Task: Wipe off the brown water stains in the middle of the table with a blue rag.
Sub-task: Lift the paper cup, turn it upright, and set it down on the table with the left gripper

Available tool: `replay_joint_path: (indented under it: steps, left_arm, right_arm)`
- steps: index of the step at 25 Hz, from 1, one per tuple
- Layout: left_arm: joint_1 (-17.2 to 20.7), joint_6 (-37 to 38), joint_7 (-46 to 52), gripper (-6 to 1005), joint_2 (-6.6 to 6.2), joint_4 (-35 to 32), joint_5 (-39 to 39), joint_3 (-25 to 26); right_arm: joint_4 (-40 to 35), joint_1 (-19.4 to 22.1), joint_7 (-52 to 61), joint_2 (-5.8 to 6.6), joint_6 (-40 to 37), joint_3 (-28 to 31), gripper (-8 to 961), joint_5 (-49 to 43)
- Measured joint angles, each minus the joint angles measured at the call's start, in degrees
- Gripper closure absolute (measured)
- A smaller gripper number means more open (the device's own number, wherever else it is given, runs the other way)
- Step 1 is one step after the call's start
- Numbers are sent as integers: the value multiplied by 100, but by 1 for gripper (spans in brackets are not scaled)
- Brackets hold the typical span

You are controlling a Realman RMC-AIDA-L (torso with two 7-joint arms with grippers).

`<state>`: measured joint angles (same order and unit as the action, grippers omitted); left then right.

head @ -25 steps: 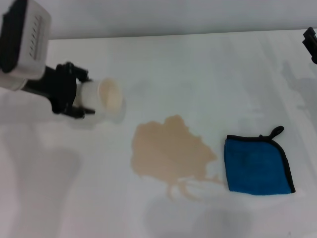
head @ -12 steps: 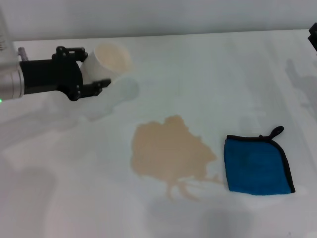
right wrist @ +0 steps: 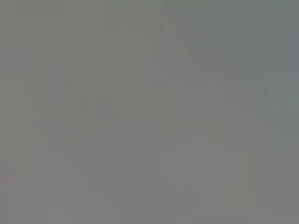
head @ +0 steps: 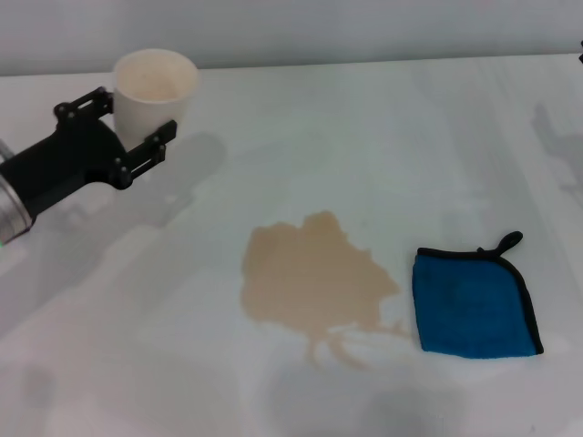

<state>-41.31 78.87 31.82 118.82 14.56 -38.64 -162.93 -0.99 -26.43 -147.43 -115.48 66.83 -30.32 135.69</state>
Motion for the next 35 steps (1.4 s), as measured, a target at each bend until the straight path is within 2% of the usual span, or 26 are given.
replay_joint_path:
  steps: [4, 8, 10, 22, 35]
  left_arm:
    - [329, -289, -323, 384, 15, -505, -600, 11]
    - [624, -1057, -947, 385, 35, -1389, -1677, 17]
    - [702, -1383, -1298, 385, 39, -1732, -1940, 16]
    - [769, -2693, -1535, 384, 90, -2585, -2345, 212]
    - [919, -3088, -1559, 387, 98, -2619, -2359, 221]
  right_arm:
    - [-59, -7, 1, 7, -4, 0, 106, 0]
    - [-62, -15, 3, 8, -4, 0, 106, -2]
    - [-62, -7, 3, 8, -4, -4, 106, -4]
    - [-11, 5, 12, -25, 33, 1, 107, -9]
    - [3, -29, 12, -27, 41, 10, 108, -8]
